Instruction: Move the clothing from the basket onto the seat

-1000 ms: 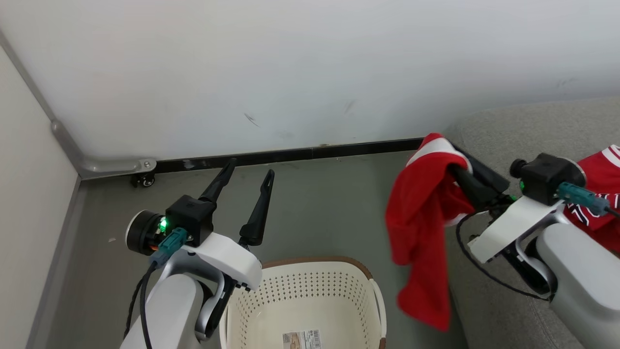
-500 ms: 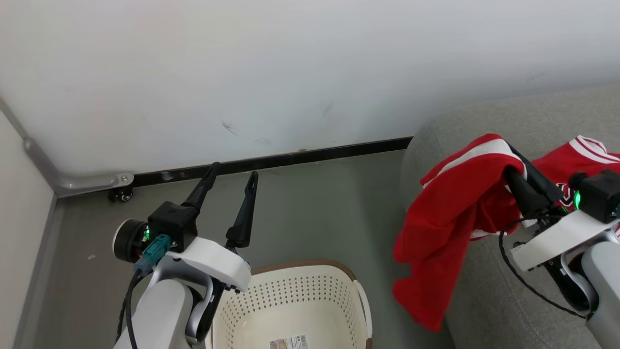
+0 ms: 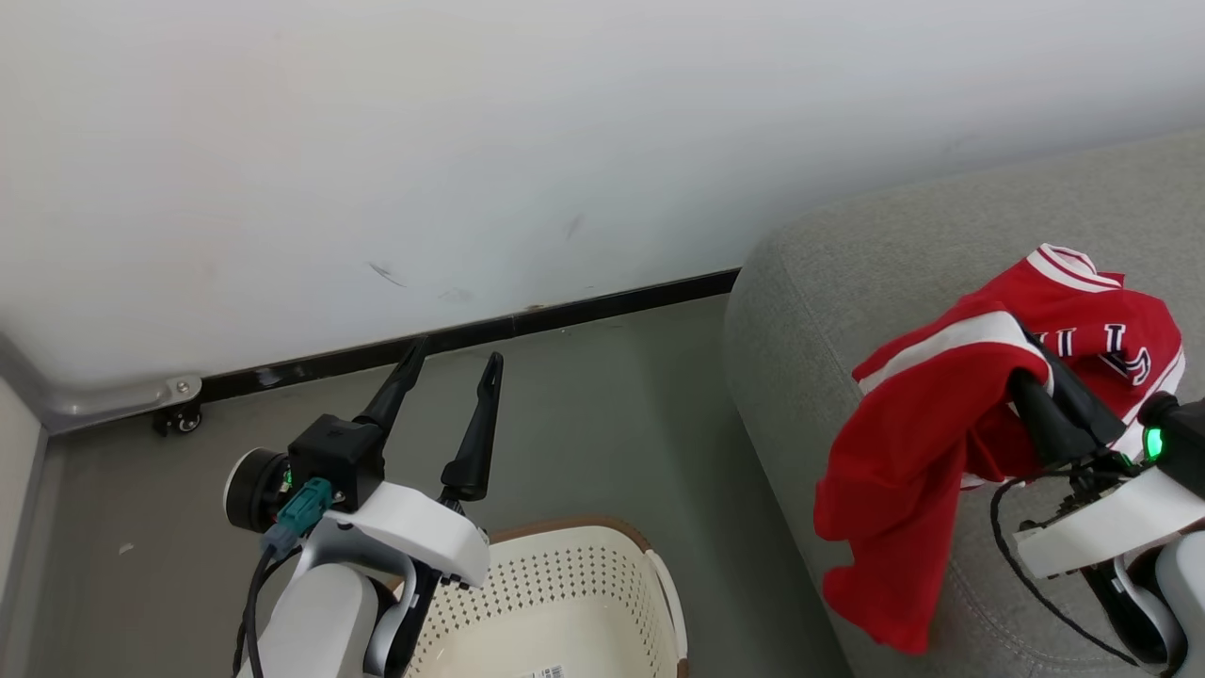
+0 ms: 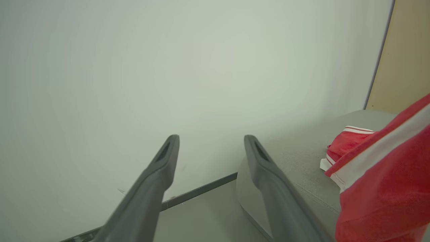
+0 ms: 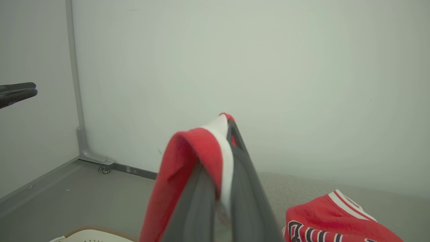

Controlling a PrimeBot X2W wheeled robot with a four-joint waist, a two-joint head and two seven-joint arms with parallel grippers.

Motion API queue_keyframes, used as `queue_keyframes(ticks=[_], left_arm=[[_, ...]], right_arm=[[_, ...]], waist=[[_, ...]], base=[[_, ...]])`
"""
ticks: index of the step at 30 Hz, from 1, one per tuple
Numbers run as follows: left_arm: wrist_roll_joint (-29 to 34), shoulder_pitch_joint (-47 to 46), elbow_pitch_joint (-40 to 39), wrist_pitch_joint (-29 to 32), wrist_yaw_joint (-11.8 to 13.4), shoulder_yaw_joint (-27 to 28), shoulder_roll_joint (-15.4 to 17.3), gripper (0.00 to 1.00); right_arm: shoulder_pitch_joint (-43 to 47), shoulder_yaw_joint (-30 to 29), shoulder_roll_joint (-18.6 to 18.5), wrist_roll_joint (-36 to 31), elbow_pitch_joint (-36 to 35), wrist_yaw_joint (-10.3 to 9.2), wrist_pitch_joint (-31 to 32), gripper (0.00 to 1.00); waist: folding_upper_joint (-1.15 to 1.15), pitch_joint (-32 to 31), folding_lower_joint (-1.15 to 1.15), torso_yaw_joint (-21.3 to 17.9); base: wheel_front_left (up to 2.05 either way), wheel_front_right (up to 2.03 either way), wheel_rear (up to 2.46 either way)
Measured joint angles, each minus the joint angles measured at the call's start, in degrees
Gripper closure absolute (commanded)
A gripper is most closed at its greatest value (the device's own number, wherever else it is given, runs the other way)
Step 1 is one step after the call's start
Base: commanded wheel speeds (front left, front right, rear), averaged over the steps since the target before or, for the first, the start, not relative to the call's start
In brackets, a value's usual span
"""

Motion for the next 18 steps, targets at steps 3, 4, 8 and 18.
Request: queue_keyframes(ticks=[3, 4, 8, 18], left_arm=[[-0.2, 0.0, -0.2, 0.0, 0.4, 0.3, 0.0, 0.0], [-0.2, 0.1, -0.3, 0.0, 0.4, 0.4, -0.1, 0.0], [-0.2, 1.0, -0.5, -0.4, 0.5, 0.7, -0.1, 0.0], [-0.3, 2.3, -0.8, -0.4, 1.0, 1.2, 0.2, 0.0]], right_arm=[[2.3, -1.6, 0.9, -0.4, -1.6, 0.0, 0.7, 1.0], [2.9, -2.0, 1.2, -0.7, -2.0, 0.0, 0.9, 1.0], [5.0, -3.4, 1.8, -1.5, -3.8, 0.0, 1.8, 1.0], [8.4, -3.9, 5.3, -2.0, -9.6, -0.02, 4.5, 1.0]], waist=[[0.0, -0.2, 0.0, -1.0], [0.0, -0.2, 0.0, -1.4], [0.0, -0.4, 0.0, -2.4], [0.0, -0.6, 0.0, -5.3]], base=[[0.0, 0.0, 0.0], [0.0, 0.0, 0.0], [0.0, 0.0, 0.0], [0.0, 0.0, 0.0]])
